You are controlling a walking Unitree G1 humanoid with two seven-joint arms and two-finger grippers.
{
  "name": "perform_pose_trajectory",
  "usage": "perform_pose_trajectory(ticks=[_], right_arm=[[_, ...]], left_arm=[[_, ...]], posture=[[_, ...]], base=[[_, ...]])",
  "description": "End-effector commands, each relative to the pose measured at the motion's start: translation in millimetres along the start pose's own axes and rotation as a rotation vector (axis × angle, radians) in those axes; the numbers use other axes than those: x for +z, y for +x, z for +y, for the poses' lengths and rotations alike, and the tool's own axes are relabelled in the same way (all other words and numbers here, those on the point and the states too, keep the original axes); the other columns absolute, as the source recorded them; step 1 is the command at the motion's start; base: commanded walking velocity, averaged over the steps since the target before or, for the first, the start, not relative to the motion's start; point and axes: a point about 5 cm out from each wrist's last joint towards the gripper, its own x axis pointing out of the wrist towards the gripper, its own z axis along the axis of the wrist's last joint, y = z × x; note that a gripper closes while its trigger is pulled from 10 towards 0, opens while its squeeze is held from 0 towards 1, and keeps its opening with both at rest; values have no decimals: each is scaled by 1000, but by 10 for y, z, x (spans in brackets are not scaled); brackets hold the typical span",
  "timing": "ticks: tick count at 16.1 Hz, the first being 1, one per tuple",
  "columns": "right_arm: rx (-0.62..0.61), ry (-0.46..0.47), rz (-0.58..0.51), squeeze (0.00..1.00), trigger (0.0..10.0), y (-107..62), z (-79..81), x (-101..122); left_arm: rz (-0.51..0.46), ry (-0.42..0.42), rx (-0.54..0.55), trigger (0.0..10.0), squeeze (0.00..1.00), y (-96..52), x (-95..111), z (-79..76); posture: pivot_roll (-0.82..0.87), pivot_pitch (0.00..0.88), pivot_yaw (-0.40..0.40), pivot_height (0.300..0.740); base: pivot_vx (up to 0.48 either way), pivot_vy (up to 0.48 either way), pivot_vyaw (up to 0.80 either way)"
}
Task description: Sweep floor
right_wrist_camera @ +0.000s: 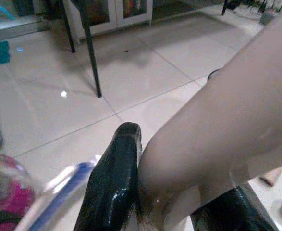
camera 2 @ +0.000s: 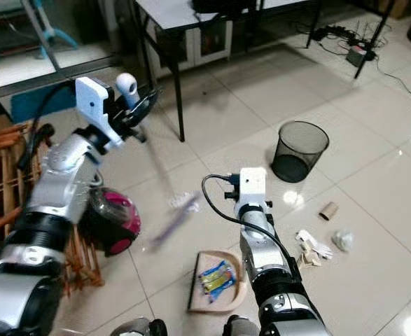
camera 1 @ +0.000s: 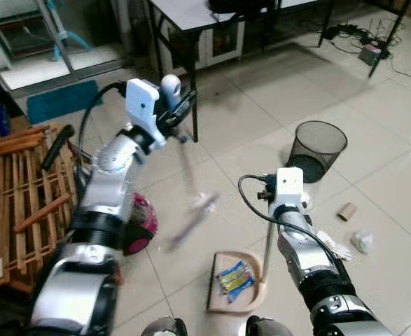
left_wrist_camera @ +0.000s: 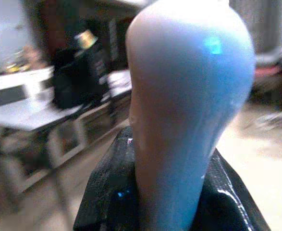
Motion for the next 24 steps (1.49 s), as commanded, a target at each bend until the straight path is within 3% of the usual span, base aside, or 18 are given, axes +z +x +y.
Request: perform_pose_trajectory(ticks=[1, 3, 6, 10, 12, 16, 24], right_arm=[[17, 56, -15, 0, 10000, 10, -9, 69], [-14, 113, -47, 0, 10000, 15, -112, 212], [-71, 195, -124, 0, 10000, -43, -293, 500], [-66, 215, -206, 0, 10000, -156, -381, 914], [-53, 235, -271, 0, 10000, -267, -432, 1223], [-71, 220, -348, 0, 10000, -374, -506, 1622], [-32, 270, -365, 0, 10000, -416, -468, 1968]], left_arm=[[54, 27, 80, 10000, 0, -71, -28, 91], [98, 54, 176, 10000, 0, -263, -147, 165], [134, 0, 306, 10000, 0, -495, -212, 114], [182, 41, 315, 10000, 0, -684, -245, -3], [199, 36, 333, 10000, 0, -803, -269, -111], [162, 32, 348, 10000, 0, -821, -204, -277], [180, 66, 418, 10000, 0, -856, -204, -248]], posture=[[-23, 0, 68, 740], [-35, 0, 70, 740], [-44, 0, 70, 740], [-50, 0, 71, 740], [-61, 0, 79, 740], [-73, 0, 72, 740], [-73, 0, 58, 740]], base=[[0, 0, 0], [0, 0, 0], [0, 0, 0], [0, 0, 0], [0, 0, 0], [250, 0, -242], [457, 0, -353]])
